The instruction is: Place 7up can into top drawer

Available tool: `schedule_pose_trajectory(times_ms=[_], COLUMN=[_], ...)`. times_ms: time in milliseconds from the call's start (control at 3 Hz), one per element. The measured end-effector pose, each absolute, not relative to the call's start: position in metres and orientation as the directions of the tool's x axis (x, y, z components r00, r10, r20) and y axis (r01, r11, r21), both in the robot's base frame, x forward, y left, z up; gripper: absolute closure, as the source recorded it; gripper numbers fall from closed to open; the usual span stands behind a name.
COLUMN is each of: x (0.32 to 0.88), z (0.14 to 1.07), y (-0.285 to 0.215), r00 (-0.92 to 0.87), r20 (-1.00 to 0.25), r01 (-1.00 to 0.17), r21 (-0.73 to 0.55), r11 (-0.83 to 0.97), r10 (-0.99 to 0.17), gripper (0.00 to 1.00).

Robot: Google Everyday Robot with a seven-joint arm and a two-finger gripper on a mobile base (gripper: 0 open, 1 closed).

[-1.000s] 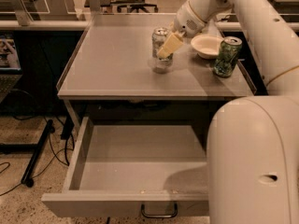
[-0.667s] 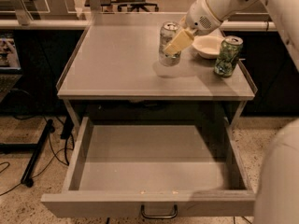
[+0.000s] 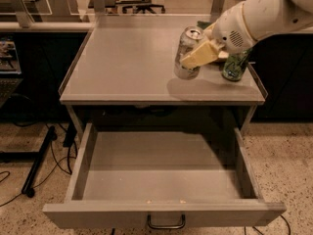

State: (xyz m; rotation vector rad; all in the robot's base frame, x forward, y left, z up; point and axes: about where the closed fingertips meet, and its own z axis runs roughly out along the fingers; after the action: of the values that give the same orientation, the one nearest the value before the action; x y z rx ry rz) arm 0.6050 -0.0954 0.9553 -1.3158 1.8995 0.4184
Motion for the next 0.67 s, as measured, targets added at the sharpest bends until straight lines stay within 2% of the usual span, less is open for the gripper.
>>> schedule_pose_trajectory(times_ms=[667], x=[0.525], z=[0.959], y=[-0.086], r00=[-0.165], r20=[-0.836], r01=[-0.804], r21=[-0.193], r11=[0.562], r10=[-0.524], gripper=[1.00])
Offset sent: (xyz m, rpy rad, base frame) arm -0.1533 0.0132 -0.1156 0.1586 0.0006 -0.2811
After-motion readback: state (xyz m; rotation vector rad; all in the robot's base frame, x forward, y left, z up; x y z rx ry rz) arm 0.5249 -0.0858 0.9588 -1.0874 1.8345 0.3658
